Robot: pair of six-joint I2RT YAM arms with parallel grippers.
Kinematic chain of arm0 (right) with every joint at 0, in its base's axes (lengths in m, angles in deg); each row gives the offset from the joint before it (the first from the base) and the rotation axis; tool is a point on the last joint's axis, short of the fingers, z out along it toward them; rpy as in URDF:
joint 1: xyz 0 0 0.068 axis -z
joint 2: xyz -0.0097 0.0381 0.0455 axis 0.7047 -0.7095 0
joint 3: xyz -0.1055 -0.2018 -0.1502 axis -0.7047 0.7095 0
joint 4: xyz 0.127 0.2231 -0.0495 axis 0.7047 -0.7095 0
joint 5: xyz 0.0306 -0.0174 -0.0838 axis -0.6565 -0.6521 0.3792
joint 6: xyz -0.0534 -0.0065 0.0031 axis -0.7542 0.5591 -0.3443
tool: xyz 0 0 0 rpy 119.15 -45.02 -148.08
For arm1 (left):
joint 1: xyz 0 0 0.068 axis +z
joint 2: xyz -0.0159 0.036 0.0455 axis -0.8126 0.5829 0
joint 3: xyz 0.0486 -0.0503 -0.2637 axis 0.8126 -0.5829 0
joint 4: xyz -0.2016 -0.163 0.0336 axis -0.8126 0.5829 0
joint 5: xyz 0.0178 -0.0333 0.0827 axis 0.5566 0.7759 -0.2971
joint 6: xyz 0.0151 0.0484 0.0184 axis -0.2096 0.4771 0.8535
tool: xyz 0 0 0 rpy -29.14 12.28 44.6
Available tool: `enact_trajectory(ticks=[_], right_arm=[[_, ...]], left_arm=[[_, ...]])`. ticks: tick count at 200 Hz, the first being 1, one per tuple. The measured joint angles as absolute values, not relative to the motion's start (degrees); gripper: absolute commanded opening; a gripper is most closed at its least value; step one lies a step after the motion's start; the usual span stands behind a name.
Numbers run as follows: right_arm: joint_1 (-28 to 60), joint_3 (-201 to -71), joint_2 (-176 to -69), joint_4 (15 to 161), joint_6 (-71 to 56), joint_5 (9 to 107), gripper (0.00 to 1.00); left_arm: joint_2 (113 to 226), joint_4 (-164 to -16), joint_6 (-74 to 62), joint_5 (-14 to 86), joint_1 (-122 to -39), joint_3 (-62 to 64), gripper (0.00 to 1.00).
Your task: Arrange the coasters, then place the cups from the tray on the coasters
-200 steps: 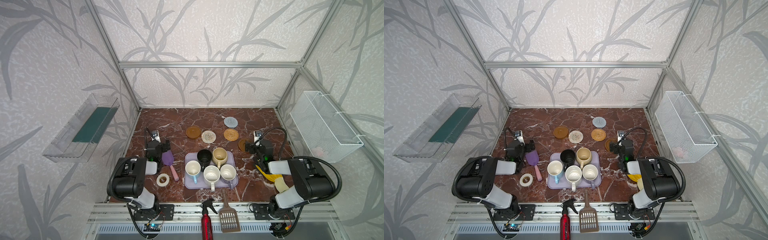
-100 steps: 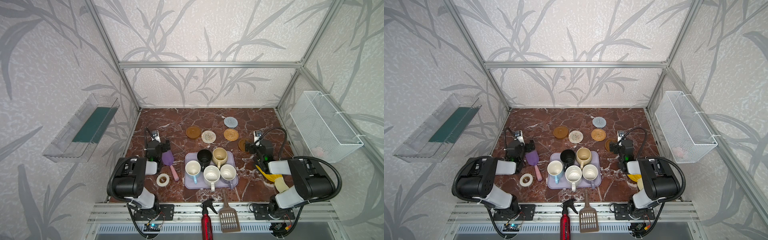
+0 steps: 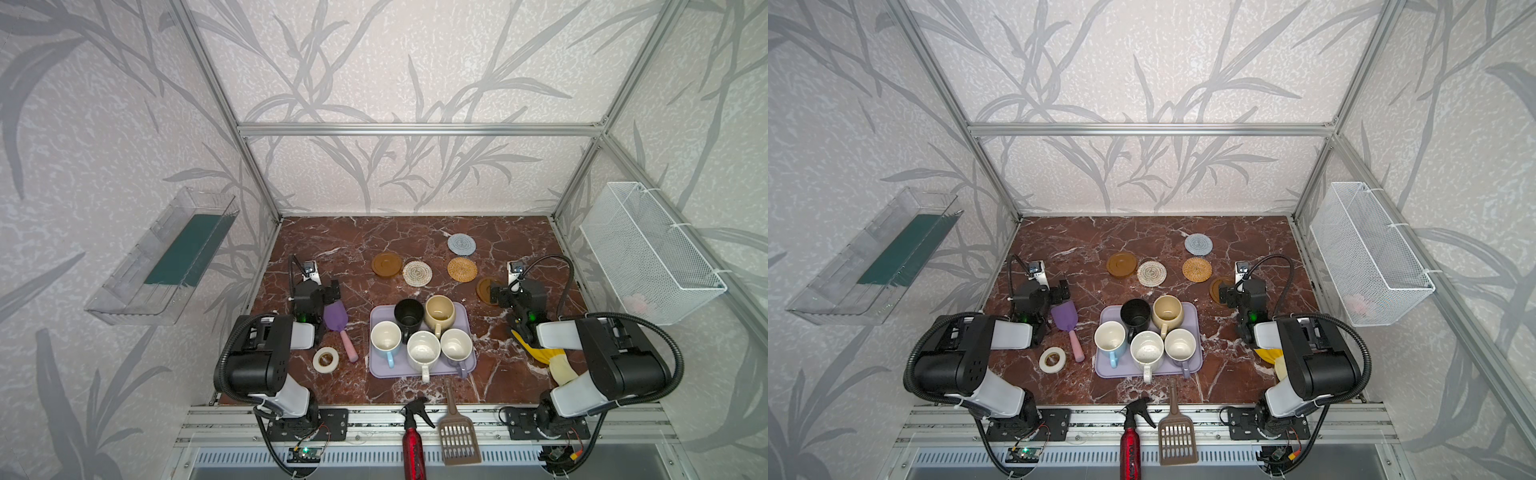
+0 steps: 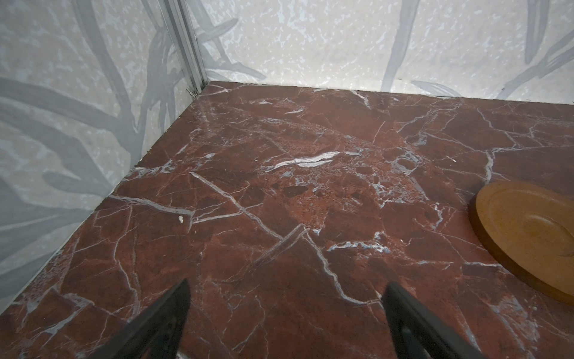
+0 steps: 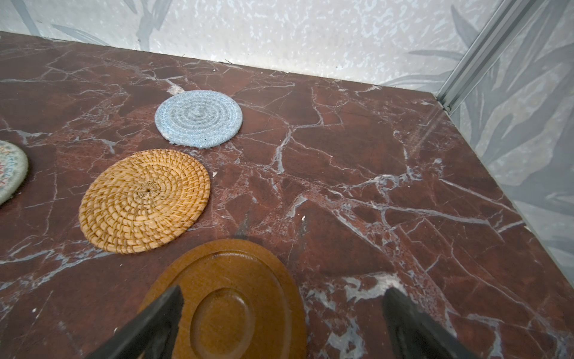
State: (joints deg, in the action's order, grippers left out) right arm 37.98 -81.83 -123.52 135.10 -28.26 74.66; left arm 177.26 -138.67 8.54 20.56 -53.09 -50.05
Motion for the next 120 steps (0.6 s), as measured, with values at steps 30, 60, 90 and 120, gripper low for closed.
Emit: enact_trajectory(ticks=[30,60,90,120], right_arm=[[38.0,-82.2,-120.5,132.3,-28.3,74.6,0.99],[38.0,-82.3,-114.8,128.5,-28.2,74.8,0.99],[38.0,-84.3,-107.2,119.3,-26.3,75.4,0.99],[38.0,-88.4,-99.9,108.1,-19.3,78.5,0.99]], left_arm=[[173.6,-136.5,8.5,20.5,-53.1,-50.4,0.99],[162.9,-132.1,8.2,20.1,-53.1,-50.6,0.99],[153.1,-123.8,7.1,19.9,-53.1,-49.6,0.99],[145.4,-114.5,3.2,20.6,-53.1,-46.8,0.99]])
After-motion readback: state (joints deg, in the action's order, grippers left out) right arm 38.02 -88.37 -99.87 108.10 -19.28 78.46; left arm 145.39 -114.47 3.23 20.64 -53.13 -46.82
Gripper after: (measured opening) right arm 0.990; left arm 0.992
